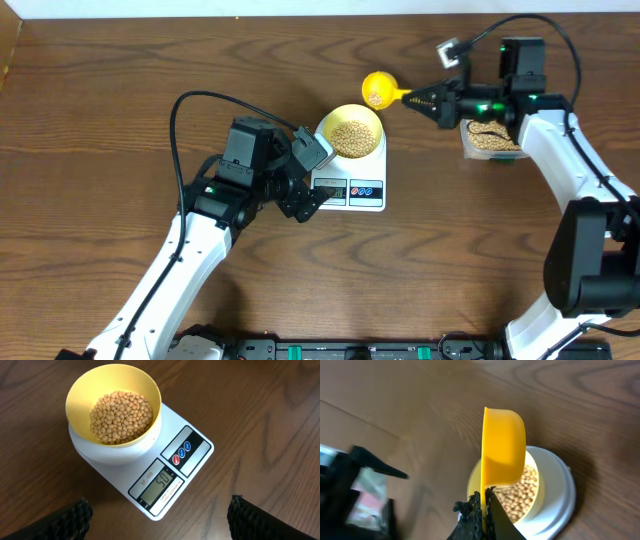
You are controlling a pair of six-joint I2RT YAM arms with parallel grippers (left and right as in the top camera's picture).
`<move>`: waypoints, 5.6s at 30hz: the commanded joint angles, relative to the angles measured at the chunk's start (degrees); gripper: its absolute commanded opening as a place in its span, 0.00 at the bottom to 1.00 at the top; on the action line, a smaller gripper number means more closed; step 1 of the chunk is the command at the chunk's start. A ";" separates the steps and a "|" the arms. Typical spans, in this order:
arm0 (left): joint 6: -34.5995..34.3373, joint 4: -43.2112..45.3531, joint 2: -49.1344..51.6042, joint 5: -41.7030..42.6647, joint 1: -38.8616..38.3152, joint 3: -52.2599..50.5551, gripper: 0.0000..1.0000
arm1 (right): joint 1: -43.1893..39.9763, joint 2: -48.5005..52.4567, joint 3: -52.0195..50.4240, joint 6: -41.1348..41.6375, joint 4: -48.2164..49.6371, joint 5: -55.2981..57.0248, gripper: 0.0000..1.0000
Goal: Scoop item into bowl and weigh 50g on scale
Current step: 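Carry the empty scoop right back over the soybean tub, then lower the scoop into the soybean tub with the right gripper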
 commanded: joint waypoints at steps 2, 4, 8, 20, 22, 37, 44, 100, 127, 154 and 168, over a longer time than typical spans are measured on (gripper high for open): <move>0.13 -0.15 -0.24 -0.35 0.28 -0.11 0.88 | -2.08 0.55 0.59 7.52 1.77 -8.44 0.01; 0.13 -0.17 -0.24 -0.33 0.28 -0.11 0.88 | -2.84 0.55 0.59 9.16 2.03 -8.96 0.01; 0.11 -0.15 -0.24 -0.35 0.28 -0.11 0.89 | -4.24 0.55 0.59 10.62 1.99 -9.49 0.01; 0.11 -0.15 -0.24 -0.35 0.28 -0.11 0.88 | -10.03 0.52 0.59 13.57 1.97 -9.27 0.01; 0.11 -0.15 -0.24 -0.35 0.28 -0.11 0.88 | -11.78 0.52 0.59 14.23 1.97 -9.22 0.01; 0.13 -0.17 -0.24 -0.35 0.28 -0.11 0.88 | -25.11 0.52 0.59 17.25 -1.31 -4.24 0.01; 0.13 -0.17 -0.24 -0.35 0.28 -0.11 0.89 | -29.55 0.50 0.59 10.67 -8.24 0.07 0.01; 0.13 -0.17 -0.24 -0.33 0.28 -0.11 0.88 | -17.44 -13.92 0.61 -45.44 -20.17 39.50 0.01; 0.13 -0.17 -0.24 -0.35 0.28 -0.11 0.88 | -18.64 -16.57 -0.07 12.96 -24.50 41.09 0.01; 0.13 -0.17 -0.24 -0.35 0.28 -0.11 0.89 | -13.27 -6.14 -0.48 38.69 -19.74 52.48 0.01; 0.13 -0.17 -0.24 -0.35 0.28 -0.11 0.89 | -13.27 -5.14 -0.48 37.09 -21.57 52.28 0.17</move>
